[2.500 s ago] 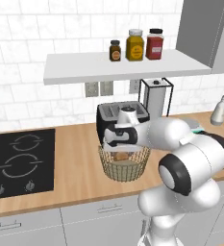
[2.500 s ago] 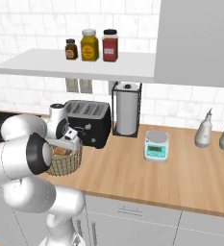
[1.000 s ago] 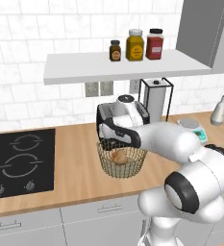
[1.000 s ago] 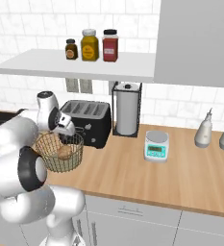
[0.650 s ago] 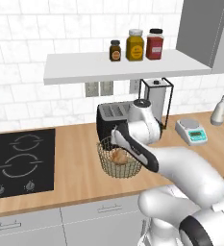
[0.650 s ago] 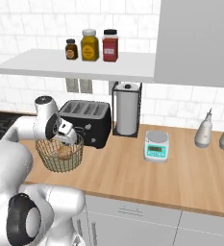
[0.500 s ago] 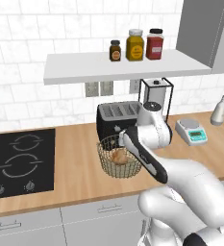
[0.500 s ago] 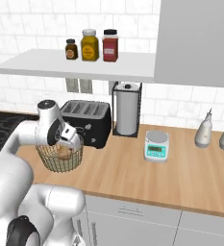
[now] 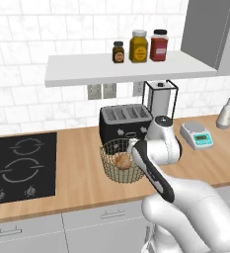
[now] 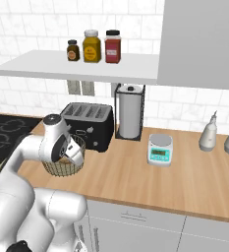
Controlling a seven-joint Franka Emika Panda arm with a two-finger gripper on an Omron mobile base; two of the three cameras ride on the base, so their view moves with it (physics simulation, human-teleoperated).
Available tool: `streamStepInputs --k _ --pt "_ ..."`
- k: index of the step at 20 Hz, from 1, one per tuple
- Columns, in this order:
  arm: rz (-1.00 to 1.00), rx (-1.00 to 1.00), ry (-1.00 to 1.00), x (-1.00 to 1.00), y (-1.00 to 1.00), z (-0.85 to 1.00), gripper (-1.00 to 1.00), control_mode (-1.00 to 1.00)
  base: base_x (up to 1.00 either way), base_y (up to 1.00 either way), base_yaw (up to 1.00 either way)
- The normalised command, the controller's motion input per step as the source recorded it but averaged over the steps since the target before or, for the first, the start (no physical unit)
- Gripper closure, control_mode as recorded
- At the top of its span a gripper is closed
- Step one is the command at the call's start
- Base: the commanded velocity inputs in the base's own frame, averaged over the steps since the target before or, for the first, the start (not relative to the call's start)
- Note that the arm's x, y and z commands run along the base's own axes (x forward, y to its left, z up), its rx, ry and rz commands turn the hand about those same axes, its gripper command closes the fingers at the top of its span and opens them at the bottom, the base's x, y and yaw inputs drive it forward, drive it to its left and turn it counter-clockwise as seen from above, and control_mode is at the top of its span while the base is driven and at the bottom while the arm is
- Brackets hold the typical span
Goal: Open the cabinet, pick up the bread from the cabinet and place it in the basket. Then move the basket to the dining counter.
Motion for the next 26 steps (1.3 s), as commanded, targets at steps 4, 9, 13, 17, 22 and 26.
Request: streamStepInputs --k 4,9,13,17,22,26 --pt "-0.16 0.15 0.15 0.15 -0.01 -0.14 -1.00 -1.00 0.00 0.00 0.00" --pt "-0.05 0.13 0.02 0.20 0.18 -0.13 -1.00 -1.00 0.00 0.00 0.00" --pt "-0.02 0.03 0.00 -0.01 0.20 -0.47 -1.00 -1.00 0.00 0.00 0.00" --pt "0.00 0.00 0.00 -0.03 0.11 -0.52 -1.00 -1.00 0.00 0.00 0.00" --pt "0.00 0.00 0.00 -0.05 0.00 -0.50 1.00 -1.00 0.00 0.00 0.00" --pt "-0.03 0.00 0.00 -0.56 -0.03 -0.61 1.00 -1.00 0.00 0.00 0.00"
